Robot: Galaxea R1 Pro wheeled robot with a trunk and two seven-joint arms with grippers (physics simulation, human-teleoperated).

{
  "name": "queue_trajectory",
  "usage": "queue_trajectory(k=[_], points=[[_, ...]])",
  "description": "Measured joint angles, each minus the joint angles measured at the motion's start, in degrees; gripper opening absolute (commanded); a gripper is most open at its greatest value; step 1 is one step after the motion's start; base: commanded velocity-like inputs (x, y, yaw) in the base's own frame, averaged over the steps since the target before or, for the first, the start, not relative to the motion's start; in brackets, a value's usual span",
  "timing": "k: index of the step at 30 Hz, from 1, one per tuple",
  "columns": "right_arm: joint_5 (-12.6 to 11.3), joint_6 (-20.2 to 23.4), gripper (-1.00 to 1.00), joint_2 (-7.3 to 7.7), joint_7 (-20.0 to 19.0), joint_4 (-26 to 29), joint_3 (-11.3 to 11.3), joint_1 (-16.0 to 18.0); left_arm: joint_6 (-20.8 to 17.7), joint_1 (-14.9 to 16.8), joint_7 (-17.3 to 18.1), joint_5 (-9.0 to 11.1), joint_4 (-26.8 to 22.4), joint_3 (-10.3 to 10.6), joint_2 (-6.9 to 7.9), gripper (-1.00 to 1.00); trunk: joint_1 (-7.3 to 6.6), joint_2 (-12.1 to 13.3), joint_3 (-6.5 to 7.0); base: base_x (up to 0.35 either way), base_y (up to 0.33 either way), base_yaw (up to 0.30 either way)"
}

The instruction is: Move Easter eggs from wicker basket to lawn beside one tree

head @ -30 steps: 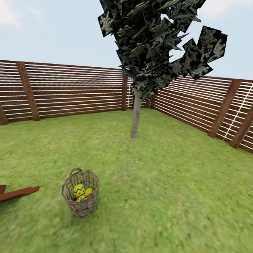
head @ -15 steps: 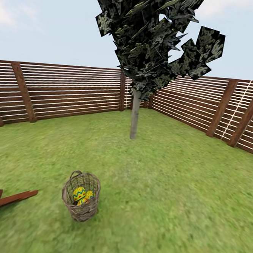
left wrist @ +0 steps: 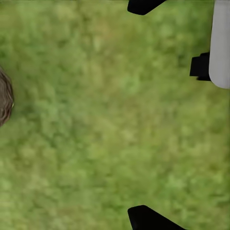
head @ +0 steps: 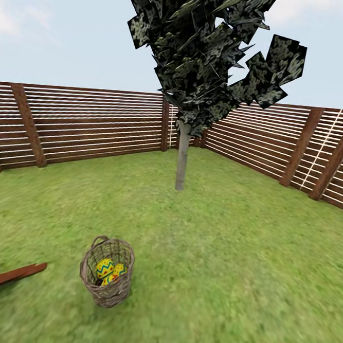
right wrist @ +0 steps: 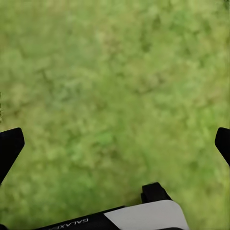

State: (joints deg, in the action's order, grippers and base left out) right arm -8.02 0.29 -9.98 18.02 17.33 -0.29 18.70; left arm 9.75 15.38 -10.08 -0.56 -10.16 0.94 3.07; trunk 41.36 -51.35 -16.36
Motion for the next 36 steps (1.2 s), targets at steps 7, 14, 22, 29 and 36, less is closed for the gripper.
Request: queue_trajectory(k=[7, 14, 22, 29, 36], points=[[0.0, -0.1, 1.0, 0.0, -0.1, 0.0, 0.0, 0.0, 0.0, 0.0, 0.1, 0.0, 0.0, 0.0, 0.14, 1.0, -0.01, 0.0, 0.0, 0.101, 0.0, 0.0], [0.0, -0.1, 1.0, 0.0, -0.2, 0.0, 0.0, 0.0, -0.4, 0.0, 0.4, 0.0, 0.0, -0.1, 0.77, 1.0, 0.0, 0.0, 0.0, 0.124, 0.0, 0.0], [-0.2, 1.0, 1.0, 0.0, -0.1, 1.4, -0.2, 0.5, -8.8, 1.4, 0.9, 0.3, -2.8, -0.6, 4.84, 1.0, 0.01, 0.0, 0.01, 0.009, 0.0, 0.0], [-0.8, 26.5, 1.0, 0.01, 1.7, 24.6, -0.7, 2.2, -33.4, 4.4, 12.1, 1.2, -23.5, -3.5, 12.69, 1.0, 0.0, 0.0, 0.03, 0.0, 0.0, 0.0], [-6.2, 32.3, 1.0, 0.01, 2.1, 34.2, -0.7, 2.3, -46.8, 9.4, 25.0, 1.2, -33.9, -7.9, 17.07, 1.0, 0.0, 0.0, 0.01, 0.0, 0.0, 0.0]])
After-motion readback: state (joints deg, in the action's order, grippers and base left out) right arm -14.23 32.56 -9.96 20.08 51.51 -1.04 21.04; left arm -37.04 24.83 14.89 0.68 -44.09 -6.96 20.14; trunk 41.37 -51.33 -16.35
